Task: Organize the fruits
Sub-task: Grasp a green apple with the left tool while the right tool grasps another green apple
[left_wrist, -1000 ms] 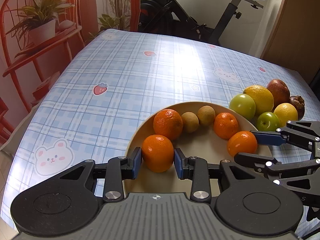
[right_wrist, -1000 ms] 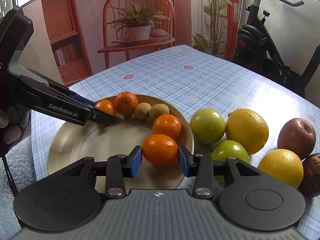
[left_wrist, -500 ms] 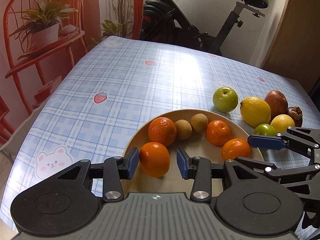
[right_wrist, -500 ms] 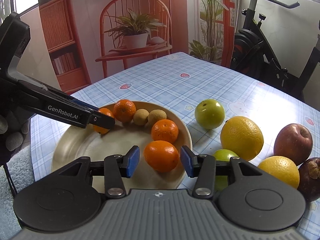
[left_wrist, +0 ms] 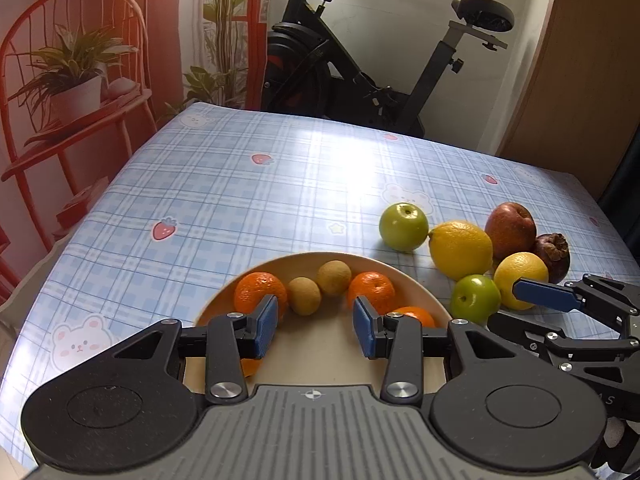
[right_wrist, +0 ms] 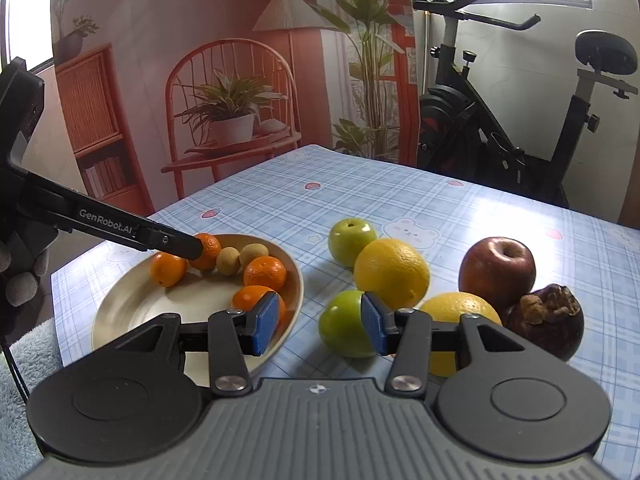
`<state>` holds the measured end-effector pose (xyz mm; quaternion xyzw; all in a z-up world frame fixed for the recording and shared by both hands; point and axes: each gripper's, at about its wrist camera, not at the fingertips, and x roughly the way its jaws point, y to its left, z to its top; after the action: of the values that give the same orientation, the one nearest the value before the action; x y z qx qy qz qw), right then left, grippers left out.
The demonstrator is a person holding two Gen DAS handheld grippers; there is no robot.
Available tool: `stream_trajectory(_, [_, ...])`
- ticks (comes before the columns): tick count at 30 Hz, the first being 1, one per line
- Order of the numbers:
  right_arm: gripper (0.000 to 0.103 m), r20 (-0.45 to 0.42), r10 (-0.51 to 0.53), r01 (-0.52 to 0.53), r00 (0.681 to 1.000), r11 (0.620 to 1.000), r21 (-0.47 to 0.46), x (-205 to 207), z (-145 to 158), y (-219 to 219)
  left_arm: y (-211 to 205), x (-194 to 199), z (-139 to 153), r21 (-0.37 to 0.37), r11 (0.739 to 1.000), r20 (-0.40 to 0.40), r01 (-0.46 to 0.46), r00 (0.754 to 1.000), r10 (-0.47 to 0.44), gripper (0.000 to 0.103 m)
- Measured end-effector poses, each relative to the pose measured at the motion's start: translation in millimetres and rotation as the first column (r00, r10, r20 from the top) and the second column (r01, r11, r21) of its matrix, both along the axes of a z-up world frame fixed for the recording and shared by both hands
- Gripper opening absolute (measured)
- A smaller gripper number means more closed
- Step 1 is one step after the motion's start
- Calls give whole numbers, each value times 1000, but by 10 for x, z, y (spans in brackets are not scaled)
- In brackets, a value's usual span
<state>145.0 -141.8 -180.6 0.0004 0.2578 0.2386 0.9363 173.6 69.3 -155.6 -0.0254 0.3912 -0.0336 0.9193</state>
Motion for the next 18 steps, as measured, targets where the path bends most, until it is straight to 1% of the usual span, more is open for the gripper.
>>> stream_trajectory(4, [49,-16,-21,21,1000,1000,17,-33,-72,-124,-182,75,-17,-63,997,-30,36,999,-38,43])
stream_trajectory(7, [49,-27,-23,24,999,999,25,-50,-128,-168,-320,126,-52,-96,994,-51,58,997,-64,42])
stream_trajectory(13, [49,-50,-31,33,998,999,40,-44,-232,-198,-548,260,-111,-112,989,-71,94,992,-103,40])
stream_trajectory(18, [49,-57,-31,34,998,998,56,-14,-265,-203,-613,343,-126,-128,986,-83,110,989,-121,40])
